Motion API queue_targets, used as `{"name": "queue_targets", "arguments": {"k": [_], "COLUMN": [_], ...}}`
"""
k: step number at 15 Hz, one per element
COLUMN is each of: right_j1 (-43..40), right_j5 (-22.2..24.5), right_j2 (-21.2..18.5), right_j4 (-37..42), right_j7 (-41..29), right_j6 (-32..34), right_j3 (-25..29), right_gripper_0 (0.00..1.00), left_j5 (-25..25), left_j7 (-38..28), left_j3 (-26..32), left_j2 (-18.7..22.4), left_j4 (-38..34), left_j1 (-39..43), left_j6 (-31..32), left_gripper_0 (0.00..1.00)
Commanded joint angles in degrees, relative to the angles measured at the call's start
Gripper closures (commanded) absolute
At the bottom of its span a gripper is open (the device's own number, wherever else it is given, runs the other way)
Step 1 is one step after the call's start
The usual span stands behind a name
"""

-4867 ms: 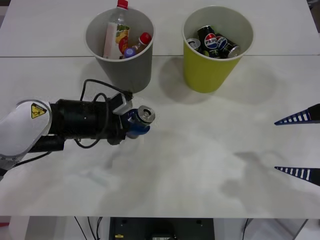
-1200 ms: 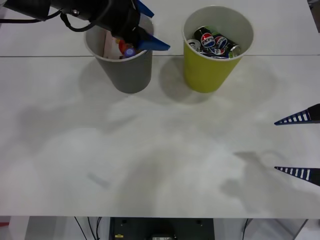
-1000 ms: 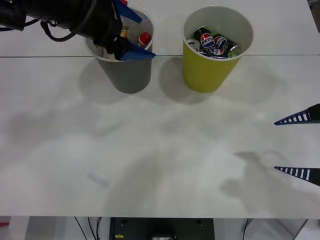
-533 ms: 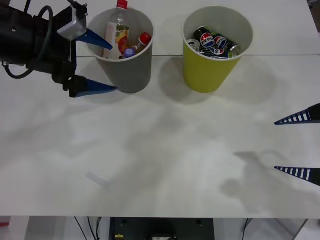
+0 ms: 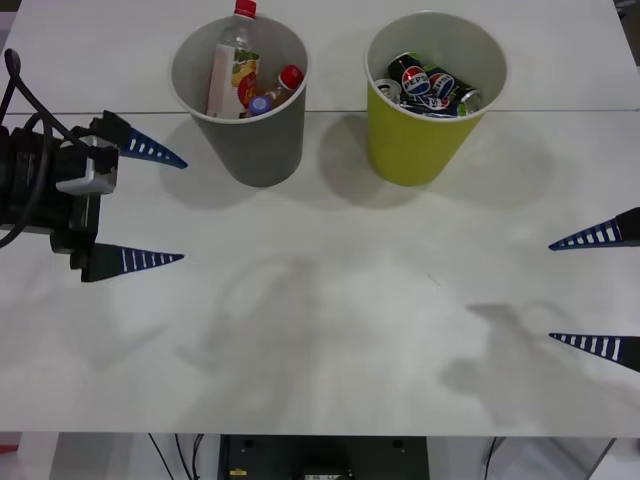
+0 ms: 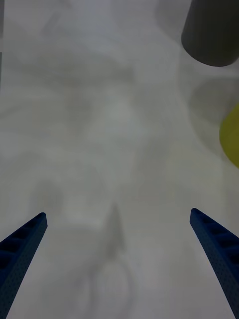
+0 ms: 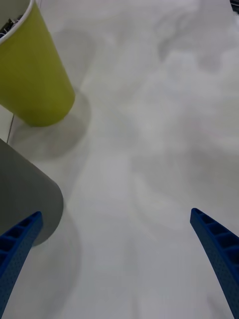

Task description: Put the can into the green bin and the plastic bottle into the gray bin

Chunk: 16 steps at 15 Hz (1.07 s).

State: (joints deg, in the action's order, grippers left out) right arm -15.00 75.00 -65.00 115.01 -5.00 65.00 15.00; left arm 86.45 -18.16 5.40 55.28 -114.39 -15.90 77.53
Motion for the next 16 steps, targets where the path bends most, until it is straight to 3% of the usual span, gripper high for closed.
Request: {"name": "queue_targets", "arguments": {"k": [1, 10, 16], "right_j1": [0.00, 0.00, 0.00], "right_j5": [0.00, 0.00, 0.00], "right_j2": [0.00, 0.00, 0.00], "right_j4": [-0.01, -0.01, -0.01], "right_j7": [0.00, 0.00, 0.00], "right_j6": [0.00, 0.00, 0.00], "right_j3": [0.00, 0.00, 0.00], "right_gripper_0": [0.00, 0.00, 0.00], "left_j5": [-2.51, -1.98, -0.67], "left_j7": [5.85, 11.57, 12.36], "left_j3": [3.04, 11.56, 11.56], "left_j2": [-0.26, -6.41, -6.85], "left_j4": [-0.31, -8.66, -9.71], "left_j1": [5.52, 20.99, 22.75], "left_j6": [0.96, 0.87, 0.96], "left_gripper_0": [0.00, 0.00, 0.00]}}
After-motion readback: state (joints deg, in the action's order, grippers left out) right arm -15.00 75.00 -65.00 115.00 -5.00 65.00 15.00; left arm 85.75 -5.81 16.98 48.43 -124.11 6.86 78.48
